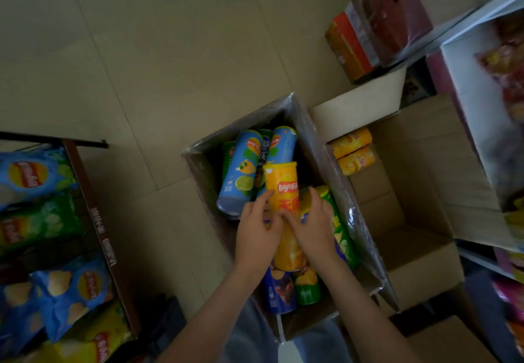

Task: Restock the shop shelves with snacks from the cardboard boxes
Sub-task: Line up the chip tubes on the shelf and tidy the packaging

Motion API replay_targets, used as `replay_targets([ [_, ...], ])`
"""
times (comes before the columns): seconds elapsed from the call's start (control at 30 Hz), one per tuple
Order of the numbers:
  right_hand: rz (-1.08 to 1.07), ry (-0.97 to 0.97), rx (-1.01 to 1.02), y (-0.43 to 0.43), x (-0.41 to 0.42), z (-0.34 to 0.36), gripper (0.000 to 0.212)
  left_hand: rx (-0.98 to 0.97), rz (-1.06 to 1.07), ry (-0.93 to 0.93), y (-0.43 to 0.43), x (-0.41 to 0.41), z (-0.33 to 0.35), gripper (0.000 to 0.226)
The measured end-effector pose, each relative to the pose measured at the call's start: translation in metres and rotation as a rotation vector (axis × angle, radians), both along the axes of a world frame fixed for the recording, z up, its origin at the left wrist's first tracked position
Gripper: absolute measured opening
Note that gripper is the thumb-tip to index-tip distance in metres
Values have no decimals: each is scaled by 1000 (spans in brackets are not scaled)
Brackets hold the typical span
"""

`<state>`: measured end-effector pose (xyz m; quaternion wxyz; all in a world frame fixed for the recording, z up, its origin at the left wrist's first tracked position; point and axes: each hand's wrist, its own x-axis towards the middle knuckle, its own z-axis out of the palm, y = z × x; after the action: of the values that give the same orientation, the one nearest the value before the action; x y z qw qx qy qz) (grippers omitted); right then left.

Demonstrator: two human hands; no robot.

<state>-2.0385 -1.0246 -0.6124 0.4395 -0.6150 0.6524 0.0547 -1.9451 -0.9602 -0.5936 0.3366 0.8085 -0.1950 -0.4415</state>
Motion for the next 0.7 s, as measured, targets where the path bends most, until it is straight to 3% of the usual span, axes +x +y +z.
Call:
replay_targets([
  [0.17, -115, -17, -215, -55, -52, 11, 65, -202, -126, -105, -78, -20, 13, 39],
  [0.33, -330, 75, -264, -125, -122, -37, 66, -249, -476, -144, -185, -46, -21, 49],
  [0.5, -358, 104, -171, -171, -175, -127, 77, 61, -1023, -208, -286, -74, -98, 75],
  [0.7, -501, 52, 31, -181, -181, -240, 88, 343, -1401, -218, -326, -104, -190, 90],
])
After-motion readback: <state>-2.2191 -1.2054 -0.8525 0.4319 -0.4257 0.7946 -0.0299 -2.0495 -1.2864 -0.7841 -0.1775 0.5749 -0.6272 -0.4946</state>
